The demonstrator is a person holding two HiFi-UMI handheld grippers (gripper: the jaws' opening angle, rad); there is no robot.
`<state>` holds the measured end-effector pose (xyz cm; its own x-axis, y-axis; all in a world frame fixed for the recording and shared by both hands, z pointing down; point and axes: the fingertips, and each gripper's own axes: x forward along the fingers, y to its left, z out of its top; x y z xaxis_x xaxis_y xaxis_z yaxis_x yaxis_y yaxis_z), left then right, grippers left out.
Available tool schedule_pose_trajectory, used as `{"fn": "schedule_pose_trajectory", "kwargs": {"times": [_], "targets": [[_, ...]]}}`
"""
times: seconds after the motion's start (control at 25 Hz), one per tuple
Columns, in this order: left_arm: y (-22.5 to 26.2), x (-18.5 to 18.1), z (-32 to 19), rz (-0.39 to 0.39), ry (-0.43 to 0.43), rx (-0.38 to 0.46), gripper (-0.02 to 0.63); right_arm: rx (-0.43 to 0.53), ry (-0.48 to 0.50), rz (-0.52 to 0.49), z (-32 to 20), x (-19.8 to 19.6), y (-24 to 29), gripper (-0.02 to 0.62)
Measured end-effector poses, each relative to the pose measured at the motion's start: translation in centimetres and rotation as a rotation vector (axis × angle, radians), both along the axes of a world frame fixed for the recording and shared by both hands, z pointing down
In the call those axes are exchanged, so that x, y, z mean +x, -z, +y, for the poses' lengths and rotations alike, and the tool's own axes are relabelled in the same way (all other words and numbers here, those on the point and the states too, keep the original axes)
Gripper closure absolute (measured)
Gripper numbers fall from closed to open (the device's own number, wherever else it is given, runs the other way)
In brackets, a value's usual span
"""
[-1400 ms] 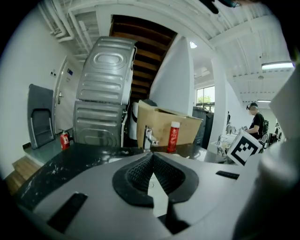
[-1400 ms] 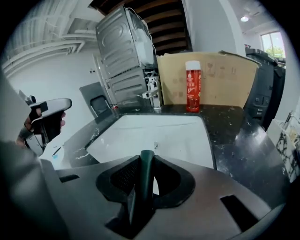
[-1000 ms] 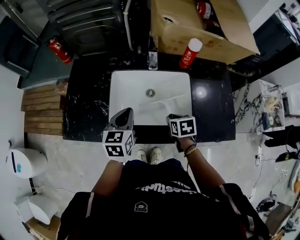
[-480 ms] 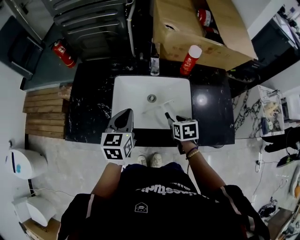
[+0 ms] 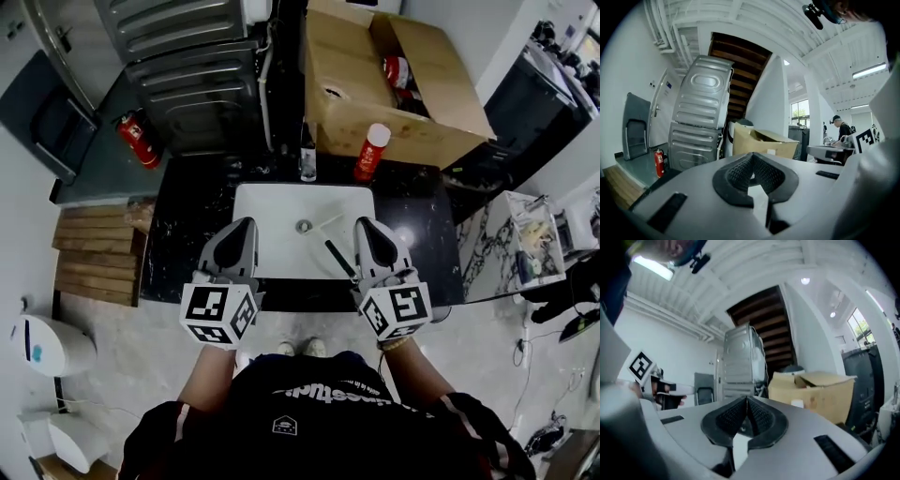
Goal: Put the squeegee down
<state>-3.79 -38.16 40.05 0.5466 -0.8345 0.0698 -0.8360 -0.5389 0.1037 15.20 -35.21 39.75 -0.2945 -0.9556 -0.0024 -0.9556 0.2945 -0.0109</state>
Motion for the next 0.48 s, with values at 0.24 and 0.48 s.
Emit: {"fn": "schedule_pose_trajectory", "kwargs": {"times": [0.24, 0.48], "targets": [[4.4, 0.3, 1.5, 0.017, -0.015, 0.103, 0.592, 0.123, 0.091, -0.038, 3.0, -2.4, 8.5, 0.558], [4.6, -0.4, 2.1, 0.058, -0.009, 0.098, 0.592, 0.068, 0.058, -0.084, 3.7, -1.5, 8.7, 0.558]]}}
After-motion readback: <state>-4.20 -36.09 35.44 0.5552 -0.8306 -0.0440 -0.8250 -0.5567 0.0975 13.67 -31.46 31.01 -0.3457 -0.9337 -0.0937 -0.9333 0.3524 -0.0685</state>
